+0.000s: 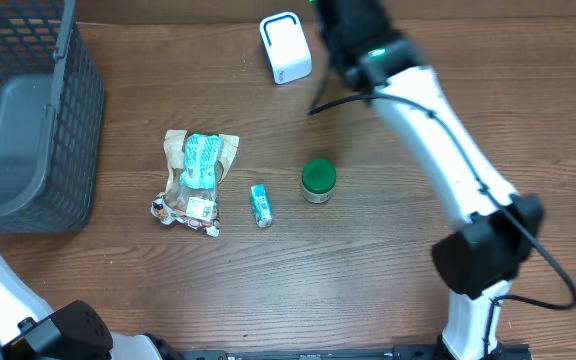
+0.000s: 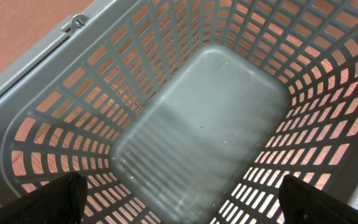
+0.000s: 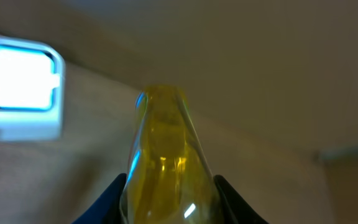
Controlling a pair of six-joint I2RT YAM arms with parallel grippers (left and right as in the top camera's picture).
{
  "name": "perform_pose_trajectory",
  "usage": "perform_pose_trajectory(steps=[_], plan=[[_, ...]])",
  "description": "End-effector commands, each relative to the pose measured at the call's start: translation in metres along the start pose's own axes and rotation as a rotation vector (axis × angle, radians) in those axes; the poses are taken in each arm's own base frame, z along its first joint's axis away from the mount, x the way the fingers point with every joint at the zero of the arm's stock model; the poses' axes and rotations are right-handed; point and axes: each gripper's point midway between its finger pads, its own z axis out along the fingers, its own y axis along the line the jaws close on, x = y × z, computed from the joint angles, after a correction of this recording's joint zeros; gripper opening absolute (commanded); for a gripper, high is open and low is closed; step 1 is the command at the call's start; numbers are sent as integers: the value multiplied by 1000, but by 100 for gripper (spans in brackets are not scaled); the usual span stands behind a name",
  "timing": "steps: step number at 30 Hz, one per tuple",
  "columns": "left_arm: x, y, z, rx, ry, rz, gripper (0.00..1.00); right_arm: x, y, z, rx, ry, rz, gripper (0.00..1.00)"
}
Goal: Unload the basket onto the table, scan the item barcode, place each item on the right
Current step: 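Move the bottle right and set it down, then open the right gripper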
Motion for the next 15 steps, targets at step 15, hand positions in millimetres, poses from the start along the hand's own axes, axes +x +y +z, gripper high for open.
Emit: perform_pose_trajectory(steps=[15], plan=[[-4,-2,-1,10,-11,19,99,159,-93,24,-196,600,589,12]])
